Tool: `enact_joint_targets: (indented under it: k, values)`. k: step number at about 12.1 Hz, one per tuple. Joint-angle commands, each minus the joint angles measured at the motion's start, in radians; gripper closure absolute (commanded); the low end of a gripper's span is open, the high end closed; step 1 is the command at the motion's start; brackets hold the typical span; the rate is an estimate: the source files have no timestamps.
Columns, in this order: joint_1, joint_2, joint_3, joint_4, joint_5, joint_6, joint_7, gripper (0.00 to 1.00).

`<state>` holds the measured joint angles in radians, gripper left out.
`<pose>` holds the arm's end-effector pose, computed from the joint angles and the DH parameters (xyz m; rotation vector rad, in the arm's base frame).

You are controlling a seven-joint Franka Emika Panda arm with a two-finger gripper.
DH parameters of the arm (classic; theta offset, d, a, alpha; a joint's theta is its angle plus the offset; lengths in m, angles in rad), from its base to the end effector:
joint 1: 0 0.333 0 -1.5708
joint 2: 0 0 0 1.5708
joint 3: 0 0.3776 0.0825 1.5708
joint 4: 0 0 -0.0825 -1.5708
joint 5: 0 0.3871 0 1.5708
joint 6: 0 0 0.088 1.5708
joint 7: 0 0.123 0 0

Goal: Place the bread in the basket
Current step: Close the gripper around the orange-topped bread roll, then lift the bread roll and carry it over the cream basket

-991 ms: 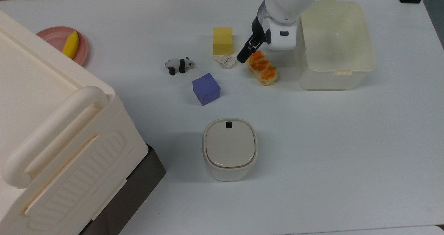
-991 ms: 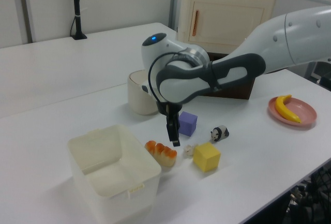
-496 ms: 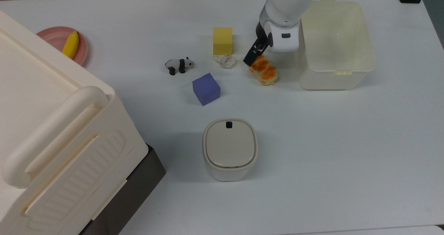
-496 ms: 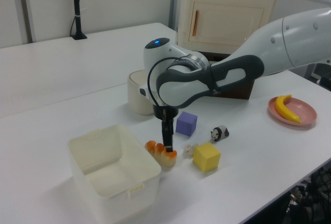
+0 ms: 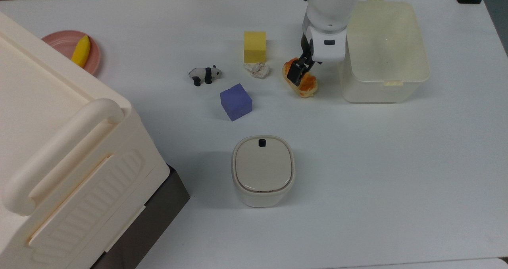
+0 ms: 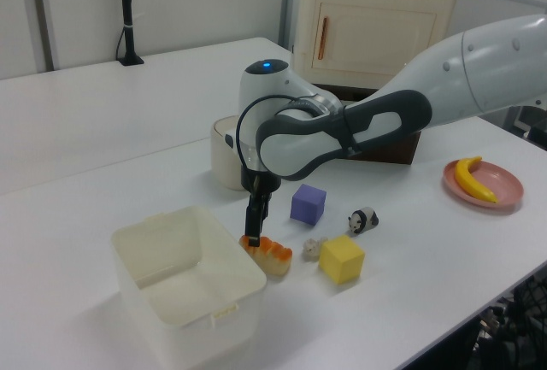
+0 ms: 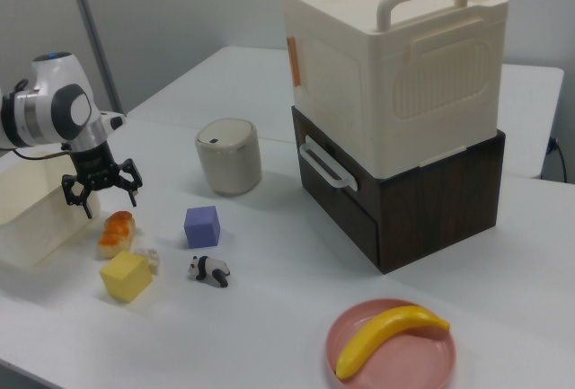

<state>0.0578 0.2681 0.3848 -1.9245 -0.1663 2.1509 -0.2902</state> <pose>0.5741 0.2459 0.4014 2.8484 1.2279 -0.0240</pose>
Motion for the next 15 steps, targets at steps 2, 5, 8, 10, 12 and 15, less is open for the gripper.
enact_joint_targets:
  k: [2, 5, 8, 10, 12, 15]
  values:
    - [0.005, 0.028, -0.006, -0.018, 0.01, 0.043, 0.118, 0.0]
    - [0.008, 0.034, -0.006, -0.024, 0.01, 0.041, 0.164, 0.0]
    - [0.011, 0.036, -0.006, -0.027, 0.01, 0.033, 0.2, 0.12]
    - [0.007, 0.036, -0.006, -0.031, 0.008, 0.032, 0.195, 0.42]
    - [0.005, 0.036, -0.006, -0.03, 0.008, 0.03, 0.194, 0.84]
    - [0.005, 0.036, -0.006, -0.028, 0.008, 0.018, 0.195, 1.0]
